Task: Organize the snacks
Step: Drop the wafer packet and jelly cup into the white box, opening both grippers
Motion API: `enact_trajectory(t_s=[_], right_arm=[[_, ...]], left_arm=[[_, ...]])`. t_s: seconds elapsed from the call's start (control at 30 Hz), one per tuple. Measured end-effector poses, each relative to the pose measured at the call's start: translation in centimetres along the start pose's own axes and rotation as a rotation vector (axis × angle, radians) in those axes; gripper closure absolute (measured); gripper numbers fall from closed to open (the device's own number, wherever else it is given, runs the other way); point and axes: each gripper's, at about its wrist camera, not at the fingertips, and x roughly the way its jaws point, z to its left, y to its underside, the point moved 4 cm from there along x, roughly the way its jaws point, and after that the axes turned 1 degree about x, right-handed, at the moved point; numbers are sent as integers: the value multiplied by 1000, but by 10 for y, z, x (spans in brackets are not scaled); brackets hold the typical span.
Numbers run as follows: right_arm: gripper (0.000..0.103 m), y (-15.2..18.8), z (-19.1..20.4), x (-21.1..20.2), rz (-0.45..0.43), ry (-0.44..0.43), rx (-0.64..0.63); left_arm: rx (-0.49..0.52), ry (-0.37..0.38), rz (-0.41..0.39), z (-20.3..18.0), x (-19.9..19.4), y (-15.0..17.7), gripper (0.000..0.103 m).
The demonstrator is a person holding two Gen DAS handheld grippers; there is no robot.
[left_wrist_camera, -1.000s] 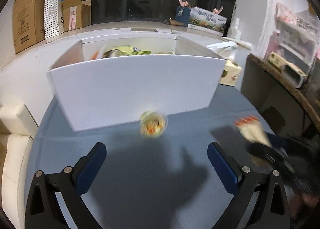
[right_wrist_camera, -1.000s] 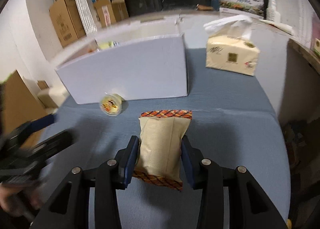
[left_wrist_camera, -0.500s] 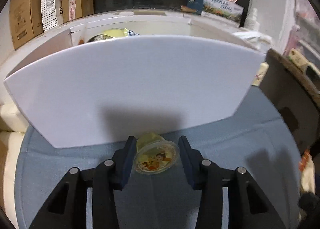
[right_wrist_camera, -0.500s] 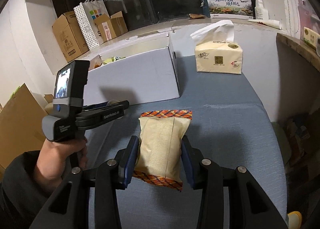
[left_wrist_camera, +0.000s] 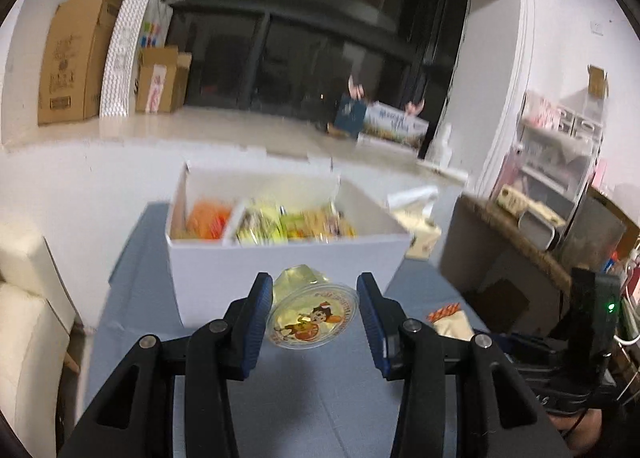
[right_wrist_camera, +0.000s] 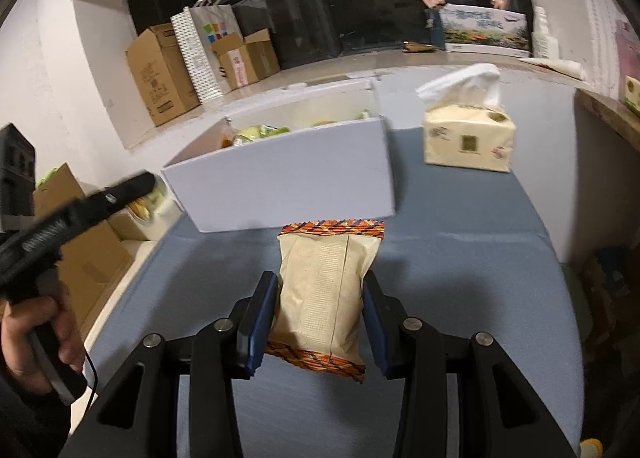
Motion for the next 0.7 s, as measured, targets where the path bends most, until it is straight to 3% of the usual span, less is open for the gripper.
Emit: enact_trajectory(t_s=[0.17, 0.27, 0.47, 0.6, 0.63, 0.67, 0.7], right_arm=[[57, -50, 22, 9, -41, -34, -58], [57, -88, 28, 26, -57, -47, -95], [57, -168, 14, 85, -10, -9, -38], [54, -194, 11, 110, 7, 13, -62], [42, -197, 10, 114, 12, 16, -63], [10, -198, 8, 119, 24, 10, -54], [0, -197, 5, 124, 38, 4, -40]], left_arm=[[14, -4, -29, 15, 20, -40, 55], [11, 3, -23, 22, 53, -73, 55], [21, -18, 27, 36, 123, -123, 55], [13, -39, 79, 48, 158, -135, 54], [6, -51, 96, 52, 164, -134, 50], [-11, -61, 114, 56, 169, -132, 26], [-49, -78, 126, 64, 174, -131, 1]])
